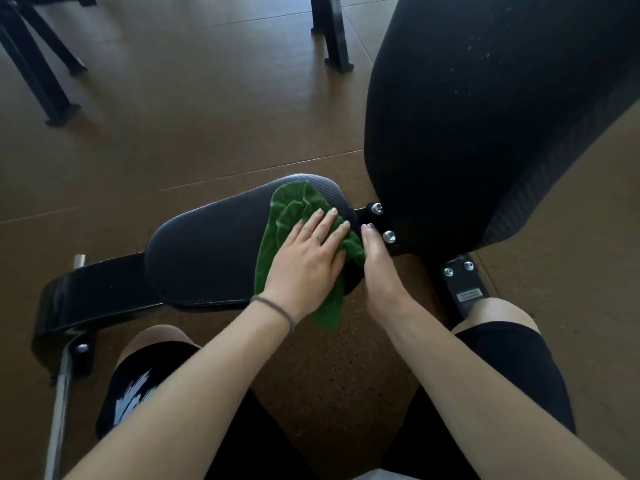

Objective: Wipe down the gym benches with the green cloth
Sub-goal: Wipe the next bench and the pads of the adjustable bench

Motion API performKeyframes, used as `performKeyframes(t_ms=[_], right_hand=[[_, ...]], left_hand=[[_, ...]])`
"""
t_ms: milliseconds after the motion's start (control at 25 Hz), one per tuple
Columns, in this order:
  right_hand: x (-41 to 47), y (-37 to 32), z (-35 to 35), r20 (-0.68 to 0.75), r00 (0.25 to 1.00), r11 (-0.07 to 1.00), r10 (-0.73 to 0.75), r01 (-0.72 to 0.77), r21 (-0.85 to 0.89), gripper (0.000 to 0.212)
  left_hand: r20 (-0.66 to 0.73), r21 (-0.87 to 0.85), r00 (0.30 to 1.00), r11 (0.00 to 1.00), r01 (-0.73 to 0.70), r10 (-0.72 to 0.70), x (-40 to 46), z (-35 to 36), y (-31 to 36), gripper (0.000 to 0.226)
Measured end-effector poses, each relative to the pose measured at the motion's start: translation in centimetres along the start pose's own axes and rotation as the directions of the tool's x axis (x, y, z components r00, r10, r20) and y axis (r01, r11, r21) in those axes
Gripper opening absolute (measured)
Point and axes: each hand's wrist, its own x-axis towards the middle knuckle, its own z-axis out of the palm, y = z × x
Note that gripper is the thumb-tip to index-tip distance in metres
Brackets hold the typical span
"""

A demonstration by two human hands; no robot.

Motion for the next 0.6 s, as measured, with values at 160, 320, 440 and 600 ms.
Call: performKeyframes(t_ms=[160, 320, 440, 600], right_hand=[[0.5, -0.2, -0.9, -0.045, 0.998, 0.995, 0.035, -0.030, 0.097, 0.055], [0.3, 0.8, -2.0, -0.031, 0.999, 0.998, 0.019, -0.017, 0.054, 0.049], [-0.5, 1.4, -3.8, -0.075, 0.997, 0.999, 0.019, -0.022, -0.033, 0.039], [-2.6, 1.7, -7.8, -0.255, 0.964, 0.997, 0.069, -0.073, -0.006, 0.051]], left_hand=[[0.042, -0.023, 0.997, 0.997, -0.067, 0.068, 8.2, 0.3, -0.7, 0.048], [0.082, 0.076, 0.995, 0.996, -0.056, 0.050, 11.4, 0.7, 0.1, 0.041], [0.066, 0.059, 0.979, 0.979, -0.195, 0.192, 8.7, 0.4, 1.2, 0.044], [0.097, 0.054, 0.937, 0.939, -0.341, 0.335, 5.5, -0.1, 2.2, 0.061]])
